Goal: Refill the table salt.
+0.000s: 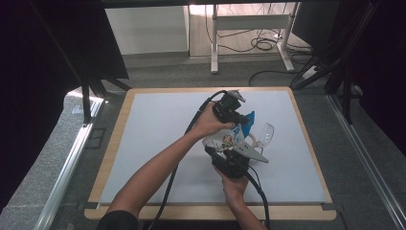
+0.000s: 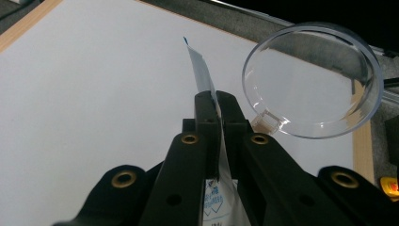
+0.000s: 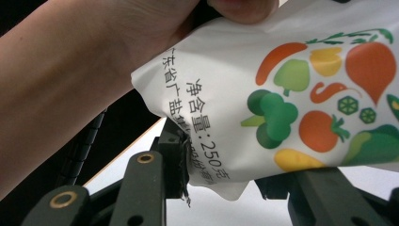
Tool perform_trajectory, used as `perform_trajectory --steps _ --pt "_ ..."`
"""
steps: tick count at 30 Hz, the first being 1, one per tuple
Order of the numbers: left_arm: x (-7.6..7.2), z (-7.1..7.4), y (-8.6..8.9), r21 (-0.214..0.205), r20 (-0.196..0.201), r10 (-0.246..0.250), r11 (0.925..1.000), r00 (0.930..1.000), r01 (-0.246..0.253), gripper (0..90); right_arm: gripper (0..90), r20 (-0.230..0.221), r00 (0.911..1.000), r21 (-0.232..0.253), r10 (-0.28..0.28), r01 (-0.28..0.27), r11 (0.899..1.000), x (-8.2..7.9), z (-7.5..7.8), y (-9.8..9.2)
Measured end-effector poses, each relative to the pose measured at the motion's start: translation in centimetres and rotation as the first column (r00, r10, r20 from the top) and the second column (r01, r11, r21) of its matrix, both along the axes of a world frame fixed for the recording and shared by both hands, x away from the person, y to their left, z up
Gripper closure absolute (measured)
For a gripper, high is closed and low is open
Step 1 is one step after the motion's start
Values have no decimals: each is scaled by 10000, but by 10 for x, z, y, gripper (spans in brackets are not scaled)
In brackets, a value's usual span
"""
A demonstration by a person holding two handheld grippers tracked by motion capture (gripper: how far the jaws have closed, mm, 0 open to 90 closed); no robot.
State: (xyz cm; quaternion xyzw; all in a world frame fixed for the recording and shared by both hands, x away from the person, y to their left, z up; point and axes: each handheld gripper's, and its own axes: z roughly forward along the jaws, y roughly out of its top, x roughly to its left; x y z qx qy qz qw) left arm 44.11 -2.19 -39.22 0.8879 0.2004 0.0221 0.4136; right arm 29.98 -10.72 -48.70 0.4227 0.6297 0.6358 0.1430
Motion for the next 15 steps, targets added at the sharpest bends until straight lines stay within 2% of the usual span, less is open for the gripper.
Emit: perform_trajectory --steps 15 --pt "-1 0 0 6 18 -2 10000 10000 2 896 614 67 10000 -67 -6 6 10000 0 0 0"
